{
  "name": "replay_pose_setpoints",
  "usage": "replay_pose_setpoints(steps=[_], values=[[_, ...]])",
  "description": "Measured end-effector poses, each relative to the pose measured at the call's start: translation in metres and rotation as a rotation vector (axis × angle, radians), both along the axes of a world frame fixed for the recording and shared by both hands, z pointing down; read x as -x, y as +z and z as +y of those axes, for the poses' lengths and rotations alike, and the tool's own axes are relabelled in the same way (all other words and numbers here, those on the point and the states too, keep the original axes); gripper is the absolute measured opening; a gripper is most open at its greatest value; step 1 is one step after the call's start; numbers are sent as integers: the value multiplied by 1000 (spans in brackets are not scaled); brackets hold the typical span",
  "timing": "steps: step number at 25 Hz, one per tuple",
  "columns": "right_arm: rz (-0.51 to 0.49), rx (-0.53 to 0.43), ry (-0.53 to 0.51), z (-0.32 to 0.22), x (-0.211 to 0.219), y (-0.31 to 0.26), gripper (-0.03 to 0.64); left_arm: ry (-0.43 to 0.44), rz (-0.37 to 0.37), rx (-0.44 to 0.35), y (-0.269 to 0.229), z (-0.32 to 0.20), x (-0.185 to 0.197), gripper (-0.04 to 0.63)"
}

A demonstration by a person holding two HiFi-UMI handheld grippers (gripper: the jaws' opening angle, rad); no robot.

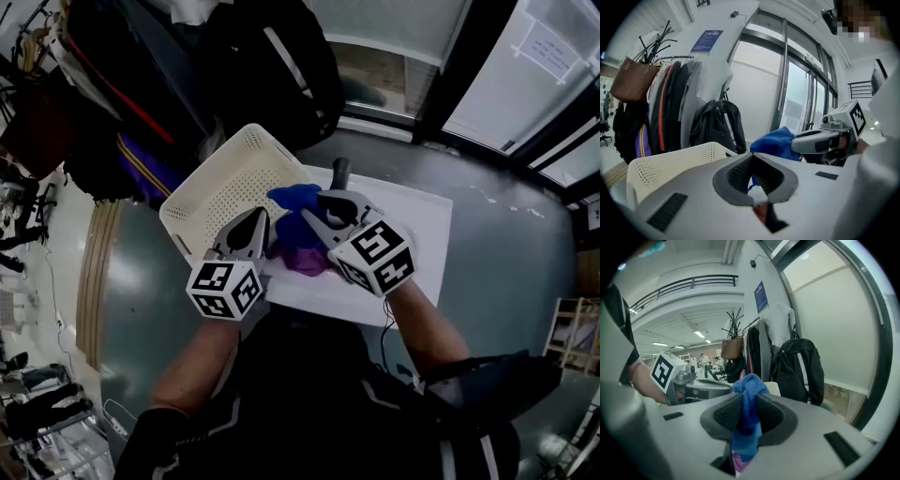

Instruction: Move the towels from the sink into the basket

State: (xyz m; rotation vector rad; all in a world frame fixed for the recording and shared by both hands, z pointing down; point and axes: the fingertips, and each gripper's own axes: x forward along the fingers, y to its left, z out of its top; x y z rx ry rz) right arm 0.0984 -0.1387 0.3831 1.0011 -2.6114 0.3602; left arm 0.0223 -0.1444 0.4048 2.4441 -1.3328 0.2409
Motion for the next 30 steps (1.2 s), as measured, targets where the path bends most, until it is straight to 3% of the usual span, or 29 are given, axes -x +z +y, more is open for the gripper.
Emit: replay_pose_setpoints(steps=[9, 14, 30], values=[[-22, -74, -87, -44, 56, -41, 91, -94, 34, -47, -21, -34, 57, 6], [-49, -77, -63, -77, 82, -46, 91, -129, 44, -66, -28, -54, 84, 6], [98, 95, -12, -149, 140, 72, 91, -153, 6, 19, 21, -113, 139, 6]])
